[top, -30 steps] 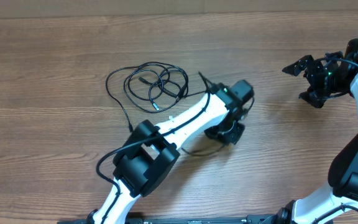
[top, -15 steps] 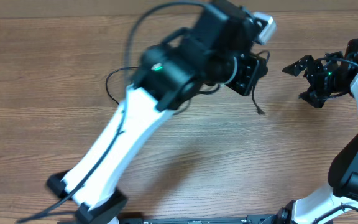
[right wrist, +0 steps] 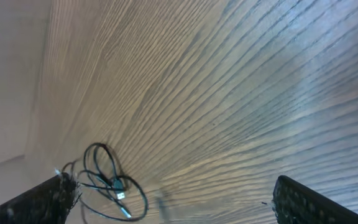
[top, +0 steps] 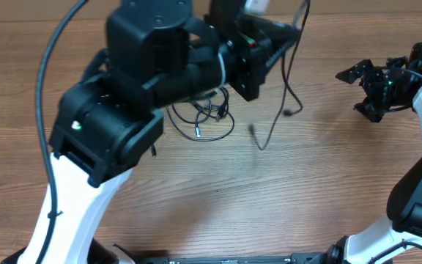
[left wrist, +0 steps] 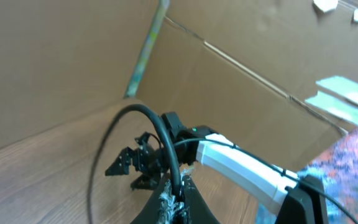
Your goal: Untangle cables
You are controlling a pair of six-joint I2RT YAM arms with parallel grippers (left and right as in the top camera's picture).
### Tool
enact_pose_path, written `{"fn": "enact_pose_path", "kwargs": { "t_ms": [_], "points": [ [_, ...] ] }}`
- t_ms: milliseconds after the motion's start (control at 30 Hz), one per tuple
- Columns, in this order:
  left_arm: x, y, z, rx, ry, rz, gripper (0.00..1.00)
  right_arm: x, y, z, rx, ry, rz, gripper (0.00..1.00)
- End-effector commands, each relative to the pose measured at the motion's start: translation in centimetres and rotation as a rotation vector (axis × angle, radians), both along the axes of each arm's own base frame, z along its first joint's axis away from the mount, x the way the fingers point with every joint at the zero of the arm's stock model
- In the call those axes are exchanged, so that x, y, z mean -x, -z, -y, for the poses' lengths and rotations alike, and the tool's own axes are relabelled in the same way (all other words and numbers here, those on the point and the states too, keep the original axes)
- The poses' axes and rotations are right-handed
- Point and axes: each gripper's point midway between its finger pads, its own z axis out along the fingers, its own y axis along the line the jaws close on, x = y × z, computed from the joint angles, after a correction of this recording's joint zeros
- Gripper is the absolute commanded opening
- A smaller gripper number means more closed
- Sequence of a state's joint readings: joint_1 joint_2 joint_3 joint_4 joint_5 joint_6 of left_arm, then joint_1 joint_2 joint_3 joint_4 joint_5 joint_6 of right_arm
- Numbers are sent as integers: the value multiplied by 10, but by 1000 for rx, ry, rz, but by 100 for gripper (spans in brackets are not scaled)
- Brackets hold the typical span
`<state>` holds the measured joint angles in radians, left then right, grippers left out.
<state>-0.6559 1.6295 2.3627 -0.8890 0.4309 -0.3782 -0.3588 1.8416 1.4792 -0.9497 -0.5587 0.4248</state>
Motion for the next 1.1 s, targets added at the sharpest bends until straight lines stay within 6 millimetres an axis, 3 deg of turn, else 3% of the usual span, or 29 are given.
{"fn": "enact_pose_path", "kwargs": {
  "t_ms": [0, 67, 100, 167, 300, 400, 500, 667, 800, 933, 1067],
  "points": [
    [8, -25, -22, 86, -38, -18, 4, 10, -19, -32, -233, 1, -43, 100],
    [2, -25, -31, 90, -67, -28, 4, 22, -36, -59, -373, -99, -24, 97],
    [-1, -22, -35, 84, -81, -42, 4, 25, -51, -78, -420, -242, 85, 82],
    [-4, -11, -39, 64, -101, -91, 4, 37, -67, -105, -469, -410, 193, 82],
    [-10, 6, -47, 16, -168, -141, 4, 52, -81, -115, -443, -487, 240, 83],
    [-9, 13, -48, 12, -173, -190, 4, 77, -122, -135, -316, -674, 450, 86],
    [0, 7, -40, 61, -112, -235, 4, 92, -153, -154, -232, -779, 592, 100],
    [9, 5, -34, 96, -63, -294, 4, 90, -207, -177, -135, -836, 835, 100],
    [13, 0, -31, 127, -37, -322, 4, 84, -215, -178, -156, -816, 855, 100],
    [20, -8, -27, 155, 15, -325, 4, 92, -215, -199, -141, -919, 910, 100],
    [26, -18, -23, 199, 63, -340, 4, 85, -201, -229, -40, -984, 900, 100]
  ]
}}
